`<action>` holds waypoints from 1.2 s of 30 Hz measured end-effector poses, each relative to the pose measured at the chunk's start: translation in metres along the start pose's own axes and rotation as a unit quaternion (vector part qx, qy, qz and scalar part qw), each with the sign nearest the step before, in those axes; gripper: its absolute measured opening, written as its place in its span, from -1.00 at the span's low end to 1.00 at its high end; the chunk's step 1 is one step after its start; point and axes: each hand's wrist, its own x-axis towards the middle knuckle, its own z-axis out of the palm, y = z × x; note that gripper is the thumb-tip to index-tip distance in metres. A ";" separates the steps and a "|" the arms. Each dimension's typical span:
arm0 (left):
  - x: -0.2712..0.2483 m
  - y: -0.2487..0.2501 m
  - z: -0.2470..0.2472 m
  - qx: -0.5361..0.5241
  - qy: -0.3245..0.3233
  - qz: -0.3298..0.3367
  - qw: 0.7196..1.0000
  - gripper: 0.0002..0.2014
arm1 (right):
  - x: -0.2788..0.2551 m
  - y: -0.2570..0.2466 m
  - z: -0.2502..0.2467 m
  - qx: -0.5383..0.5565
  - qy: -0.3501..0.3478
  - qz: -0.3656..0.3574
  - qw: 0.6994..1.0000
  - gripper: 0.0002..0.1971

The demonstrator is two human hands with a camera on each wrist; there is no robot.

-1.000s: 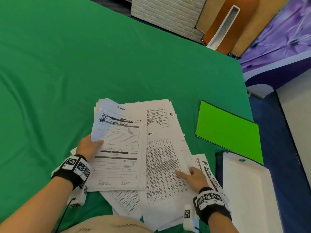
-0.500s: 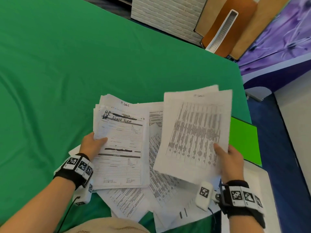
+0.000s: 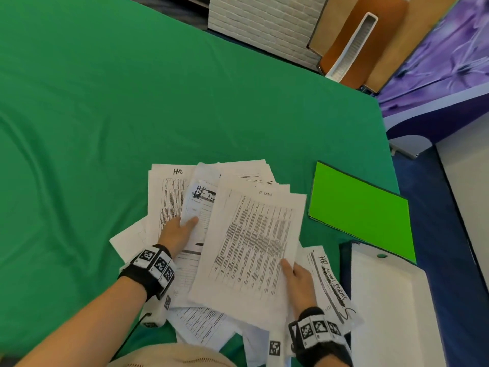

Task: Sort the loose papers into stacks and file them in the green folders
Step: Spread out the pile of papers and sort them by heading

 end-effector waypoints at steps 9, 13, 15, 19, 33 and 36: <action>-0.001 -0.006 0.006 0.092 0.018 0.010 0.996 -0.68 | 0.006 -0.003 -0.010 -0.088 0.121 -0.013 0.989 -0.56; 0.000 -0.008 0.005 0.094 0.020 0.010 0.995 -0.69 | 0.018 0.006 -0.033 -0.094 0.214 0.021 0.972 -0.53; 0.002 -0.009 0.005 0.088 0.016 0.008 0.996 -0.69 | 0.020 0.007 -0.036 -0.118 0.186 0.033 0.975 -0.53; 0.003 -0.010 0.007 0.066 0.017 0.011 0.998 -0.54 | 0.015 -0.001 -0.025 -0.122 0.068 0.034 0.990 -0.53; -0.044 0.056 0.008 0.051 -0.268 0.121 0.955 -0.57 | 0.018 -0.014 -0.001 0.055 -0.108 0.074 0.990 -0.12; -0.054 0.079 0.004 0.035 -0.312 0.138 0.940 -0.61 | 0.011 -0.027 -0.006 0.221 -0.125 0.074 0.965 -0.34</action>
